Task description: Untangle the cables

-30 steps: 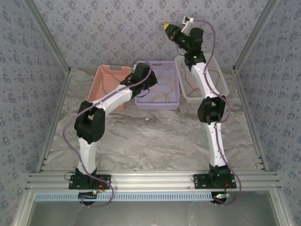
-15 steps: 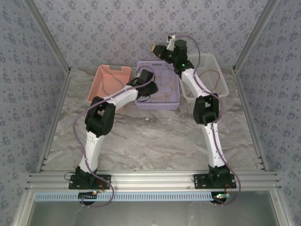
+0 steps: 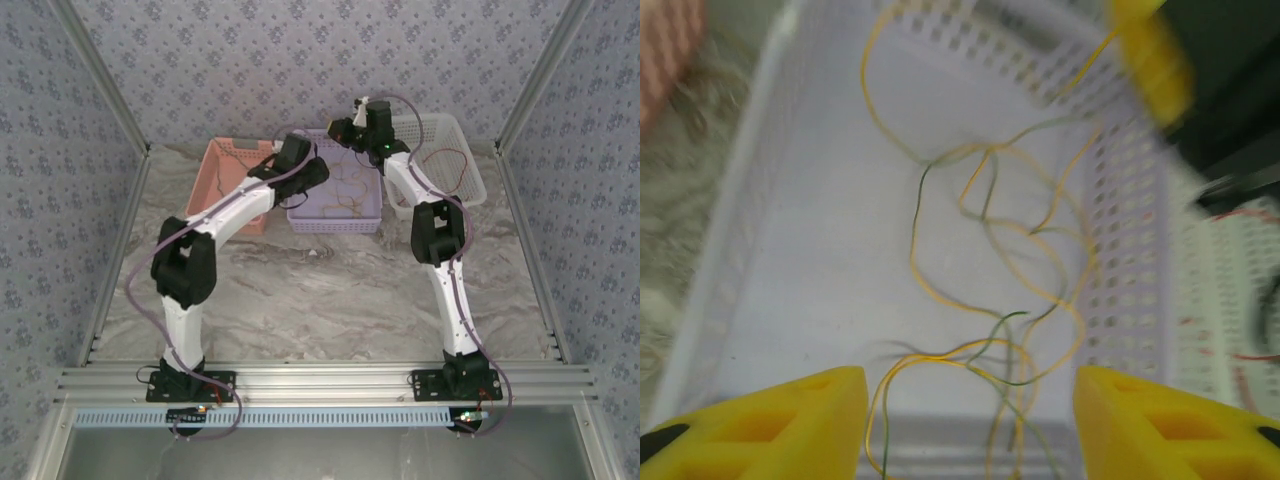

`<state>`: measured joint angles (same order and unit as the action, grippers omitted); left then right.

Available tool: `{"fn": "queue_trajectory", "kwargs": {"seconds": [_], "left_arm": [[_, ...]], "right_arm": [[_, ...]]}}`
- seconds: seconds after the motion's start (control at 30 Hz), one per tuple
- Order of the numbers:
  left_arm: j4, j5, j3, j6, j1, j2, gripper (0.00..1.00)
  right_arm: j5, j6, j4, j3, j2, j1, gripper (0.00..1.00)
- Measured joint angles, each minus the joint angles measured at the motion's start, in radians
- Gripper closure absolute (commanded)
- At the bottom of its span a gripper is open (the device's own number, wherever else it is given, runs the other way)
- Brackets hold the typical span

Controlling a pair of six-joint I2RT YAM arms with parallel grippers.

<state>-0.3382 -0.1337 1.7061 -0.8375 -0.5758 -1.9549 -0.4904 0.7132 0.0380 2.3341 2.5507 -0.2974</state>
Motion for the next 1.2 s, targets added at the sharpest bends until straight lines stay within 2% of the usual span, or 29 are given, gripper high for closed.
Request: {"fn": "queue_trajectory", "kwargs": {"seconds": [0.2, 0.33, 0.37, 0.53, 0.63, 0.73, 0.93, 1.1, 1.17, 1.2], "left_arm": [[-0.030, -0.054, -0.029, 0.014, 0.012, 0.200, 0.44], [-0.059, -0.075, -0.097, 0.023, 0.015, 0.280, 0.44], [-0.063, -0.077, -0.125, 0.024, 0.015, 0.296, 0.44], [-0.094, -0.076, -0.293, 0.026, 0.019, 0.377, 0.43], [-0.114, -0.076, -0.375, 0.025, 0.029, 0.433, 0.39], [-0.132, -0.073, -0.419, 0.029, 0.048, 0.496, 0.38], [-0.148, -0.066, -0.478, 0.034, 0.089, 0.631, 0.32], [-0.176, -0.034, -0.554, 0.044, 0.167, 0.754, 0.22], [-0.196, -0.016, -0.578, 0.053, 0.208, 0.801, 0.14], [-0.207, -0.008, -0.591, 0.059, 0.230, 0.829, 0.02]], "right_arm": [[0.040, -0.042, 0.099, 0.001, 0.000, -0.012, 1.00], [0.055, -0.052, 0.143, 0.014, 0.007, -0.030, 1.00], [0.057, -0.058, 0.152, 0.024, 0.012, -0.034, 0.96], [0.058, -0.106, 0.219, 0.116, 0.075, -0.059, 0.61], [0.067, -0.133, 0.274, 0.118, 0.079, -0.072, 0.48], [0.092, -0.160, 0.279, 0.077, 0.058, -0.083, 0.41], [0.172, -0.203, 0.253, -0.190, -0.135, -0.094, 0.39], [0.260, -0.246, 0.146, -0.470, -0.423, -0.094, 0.37], [0.302, -0.273, 0.089, -0.602, -0.571, -0.093, 0.35], [0.327, -0.289, 0.059, -0.676, -0.655, -0.093, 0.34]]}}
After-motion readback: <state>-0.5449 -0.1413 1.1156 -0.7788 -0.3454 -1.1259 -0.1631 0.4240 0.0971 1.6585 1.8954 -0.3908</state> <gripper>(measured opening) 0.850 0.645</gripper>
